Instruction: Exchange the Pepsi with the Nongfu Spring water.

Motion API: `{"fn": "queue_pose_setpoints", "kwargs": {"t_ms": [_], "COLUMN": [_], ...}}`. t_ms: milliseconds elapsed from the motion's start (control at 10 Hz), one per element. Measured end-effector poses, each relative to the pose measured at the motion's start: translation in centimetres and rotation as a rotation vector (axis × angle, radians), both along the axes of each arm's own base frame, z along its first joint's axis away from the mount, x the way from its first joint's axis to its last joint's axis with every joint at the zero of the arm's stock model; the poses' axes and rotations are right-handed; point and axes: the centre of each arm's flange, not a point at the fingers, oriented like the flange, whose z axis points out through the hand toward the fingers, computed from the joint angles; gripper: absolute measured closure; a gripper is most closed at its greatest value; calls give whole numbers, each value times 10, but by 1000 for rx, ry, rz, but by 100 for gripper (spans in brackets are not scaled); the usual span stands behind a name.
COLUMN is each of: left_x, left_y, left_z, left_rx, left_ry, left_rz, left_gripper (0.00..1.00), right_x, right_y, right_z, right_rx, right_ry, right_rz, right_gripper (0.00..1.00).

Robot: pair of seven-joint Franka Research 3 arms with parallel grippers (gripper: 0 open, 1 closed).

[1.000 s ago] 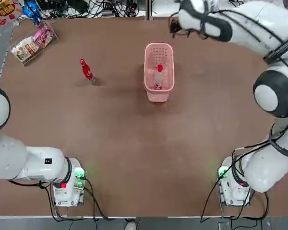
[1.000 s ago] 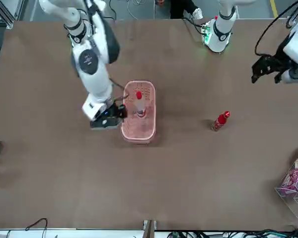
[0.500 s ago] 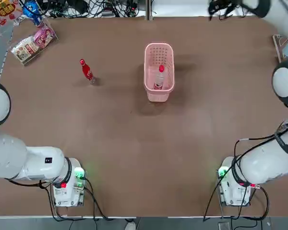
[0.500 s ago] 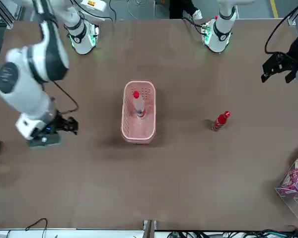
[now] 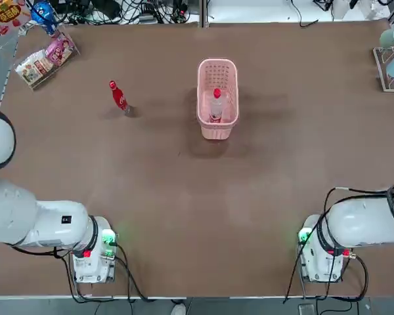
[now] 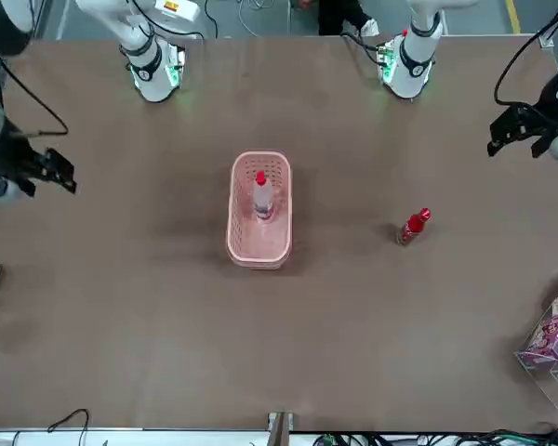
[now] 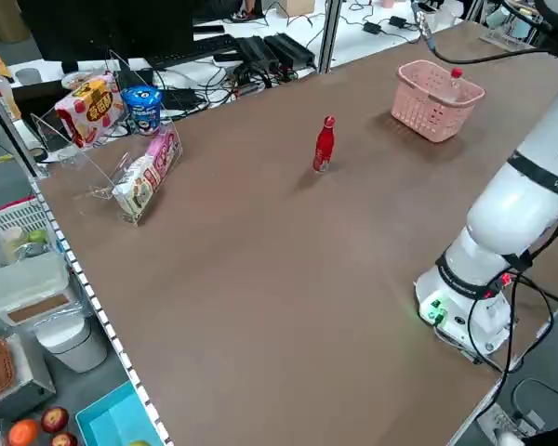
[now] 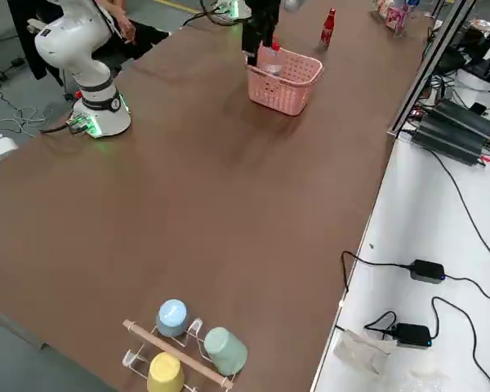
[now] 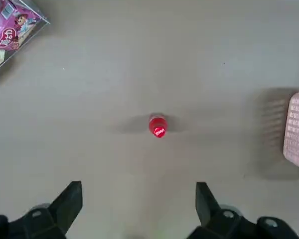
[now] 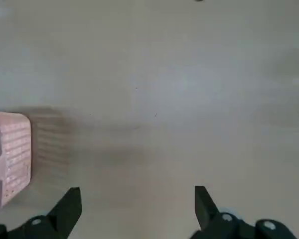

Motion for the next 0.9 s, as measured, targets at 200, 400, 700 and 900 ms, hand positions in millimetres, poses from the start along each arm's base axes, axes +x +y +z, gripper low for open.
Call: {"fn": "queue_pose_setpoints", "kwargs": {"t_ms": [200,400,700,900], "left_x": [0,0,0,0], "left_y": [-3,-6,-7,-9], "left_z": [-3,-5,-5,-5], "left_rx": [0,1,1,1], "left_ry": [8,15,16,17], "left_rz": [-6,-10,-12,-15], "left_gripper": [0,0,0,0], "right_x": [-1,-1,-2,-2], "right_y": [-6,-7,-6,-6], "right_z": [-1,0,0,-1], "right_rx": [8,8,8,8], "right_ry": [7,9,12,17], "right_rz": [-20,-23,-24,-24], "right_gripper": [0,0,0,0]}}
